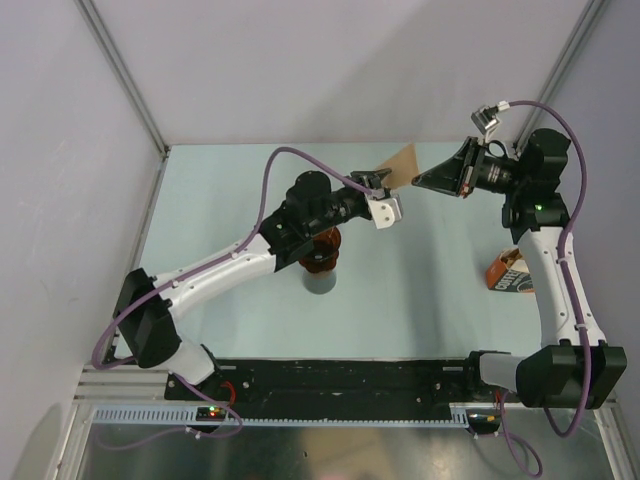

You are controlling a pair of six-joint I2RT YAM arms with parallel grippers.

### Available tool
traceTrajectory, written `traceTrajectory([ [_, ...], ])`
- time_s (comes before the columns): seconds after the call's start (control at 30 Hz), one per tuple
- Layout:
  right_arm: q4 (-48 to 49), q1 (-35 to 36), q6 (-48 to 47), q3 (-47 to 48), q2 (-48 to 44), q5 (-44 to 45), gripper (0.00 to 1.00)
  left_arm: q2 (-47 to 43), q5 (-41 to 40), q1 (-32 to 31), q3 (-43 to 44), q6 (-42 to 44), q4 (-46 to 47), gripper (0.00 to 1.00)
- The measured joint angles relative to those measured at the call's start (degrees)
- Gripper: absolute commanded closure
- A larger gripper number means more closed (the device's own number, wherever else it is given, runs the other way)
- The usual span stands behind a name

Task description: Place the coffee filter in the dripper

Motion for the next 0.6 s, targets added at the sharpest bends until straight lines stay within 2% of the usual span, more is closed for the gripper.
traceTrajectory([
  [0.07,0.42,0.04,0.72,-0.11,0.00,0.02,1.00,0.00,-0.42,-0.02,-0.11,0.57,0.20,0.95],
  [0.13,1.18,0.11,1.44,-0.11,0.00,0.04,0.68,0.00,-0.39,-0.02,-0.11,0.87,0.42,0.98],
  [0.17,1.81,0.11,1.86,-0.11,0.00,0.02,0.44,-0.02,-0.37,-0.02,-0.20,0.90,0.57,0.99],
  [0.2,2.73,0.07,2.21,-0.13,0.00,-0.09,0.27,-0.07,-0.35,-0.02,-0.26,0.72,0.59,0.99],
  [0.23,3.63,-0.17,2.43,-0.20,0.00,-0.33,0.16,-0.09,-0.28,-0.02,-0.26,0.46,0.50,1.00],
  [0.27,4.76,-0.59,2.36,-0.28,0.00,-0.66,0.10,-0.17,-0.13,-0.02,-0.26,-0.07,0.24,1.00],
  [0.43,7.87,-8.79,-6.10,0.02,-0.02,-3.74,0.03,-0.66,4.55,1.25,3.19,-7.37,-8.15,1.00],
  [0.53,3.15,-12.61,-17.53,2.27,-0.02,-4.46,0.02,-0.39,10.34,3.08,10.19,-15.06,-15.56,1.00],
  [0.6,-2.89,-12.66,-27.98,5.27,-0.02,-4.74,0.01,-0.24,14.21,4.35,14.95,-20.57,-18.32,1.00],
])
